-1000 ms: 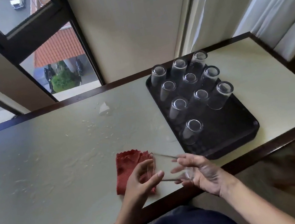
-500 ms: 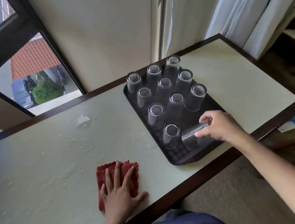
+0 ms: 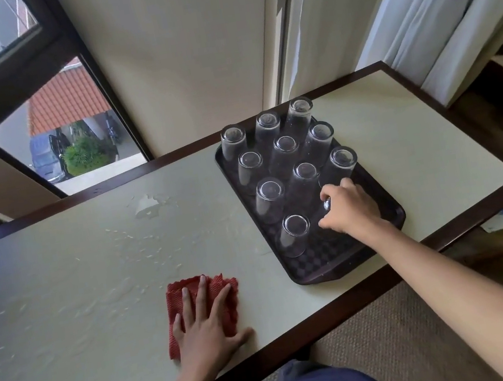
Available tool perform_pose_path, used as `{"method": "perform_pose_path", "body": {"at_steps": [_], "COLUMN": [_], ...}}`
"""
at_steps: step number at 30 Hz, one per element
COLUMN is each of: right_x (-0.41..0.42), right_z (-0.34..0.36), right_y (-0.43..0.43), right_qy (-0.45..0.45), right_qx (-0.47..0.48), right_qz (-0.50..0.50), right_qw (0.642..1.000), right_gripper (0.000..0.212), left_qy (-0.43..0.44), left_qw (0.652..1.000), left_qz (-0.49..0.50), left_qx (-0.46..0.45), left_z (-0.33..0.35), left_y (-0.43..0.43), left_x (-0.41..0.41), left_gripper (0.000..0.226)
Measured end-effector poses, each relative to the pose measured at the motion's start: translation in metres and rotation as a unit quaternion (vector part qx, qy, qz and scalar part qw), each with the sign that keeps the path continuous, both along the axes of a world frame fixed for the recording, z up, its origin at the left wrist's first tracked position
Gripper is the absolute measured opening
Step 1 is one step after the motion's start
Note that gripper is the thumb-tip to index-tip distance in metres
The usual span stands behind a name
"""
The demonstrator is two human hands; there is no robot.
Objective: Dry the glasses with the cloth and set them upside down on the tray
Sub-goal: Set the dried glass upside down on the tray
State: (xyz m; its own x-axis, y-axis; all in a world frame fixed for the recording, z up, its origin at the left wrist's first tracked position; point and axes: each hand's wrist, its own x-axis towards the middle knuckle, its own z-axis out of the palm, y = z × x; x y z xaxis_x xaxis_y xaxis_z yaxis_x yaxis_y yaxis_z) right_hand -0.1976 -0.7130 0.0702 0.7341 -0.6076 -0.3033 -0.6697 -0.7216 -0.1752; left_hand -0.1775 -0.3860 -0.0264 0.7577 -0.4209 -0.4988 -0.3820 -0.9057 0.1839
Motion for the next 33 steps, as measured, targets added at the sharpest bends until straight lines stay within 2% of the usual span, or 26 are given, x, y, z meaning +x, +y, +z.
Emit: {"method": "perform_pose_path", "body": {"at_steps": [4,12,17,19,22,27,30,32,33], "right_x": [-0.003,-0.019,-0.02,-0.022,-0.026,-0.026,-0.019,-0.014,-0.01], "right_z": [-0.007,-0.02,-0.014,-0.01,-0.004,0.005,0.008,0.003,-0.002], "right_y": [0.003,0.016,0.019,0.023,0.037,0.077,0.105,0.124,0.134], "right_qy": [-0.024,-0.114,-0.15,-0.172,-0.216,-0.324,-0.351,-0.319,-0.297], "right_qx": [-0.013,-0.03,0.015,0.015,-0.036,-0.124,-0.06,0.001,0.024], "right_qz": [-0.005,-0.032,-0.075,-0.092,-0.076,0.014,0.047,0.095,0.129], "right_qw": [1.0,0.992,0.986,0.981,0.973,0.938,0.933,0.943,0.946], "right_gripper": [0.051,0.083,0.092,0.089,0.076,0.047,0.036,0.029,0.026], "left_qy": [-0.002,-0.004,-0.005,-0.005,0.001,0.081,0.077,0.04,0.011], "left_qw": [1.0,1.0,1.0,1.0,0.999,0.992,0.964,0.919,0.908], "left_qz": [0.001,0.006,0.007,0.008,0.013,0.038,0.126,0.228,0.259], "left_qx": [0.0,-0.008,-0.01,-0.014,-0.03,-0.087,-0.222,-0.318,-0.329], "left_z": [0.0,-0.003,-0.005,-0.007,-0.007,0.006,0.015,0.016,0.014], "left_y": [0.0,0.001,0.001,0.001,0.002,0.0,0.01,0.027,0.037], "left_x": [0.0,0.0,0.0,0.0,0.0,0.011,0.014,0.007,0.002], "left_gripper": [0.095,0.096,0.096,0.097,0.098,0.102,0.097,0.078,0.066]}}
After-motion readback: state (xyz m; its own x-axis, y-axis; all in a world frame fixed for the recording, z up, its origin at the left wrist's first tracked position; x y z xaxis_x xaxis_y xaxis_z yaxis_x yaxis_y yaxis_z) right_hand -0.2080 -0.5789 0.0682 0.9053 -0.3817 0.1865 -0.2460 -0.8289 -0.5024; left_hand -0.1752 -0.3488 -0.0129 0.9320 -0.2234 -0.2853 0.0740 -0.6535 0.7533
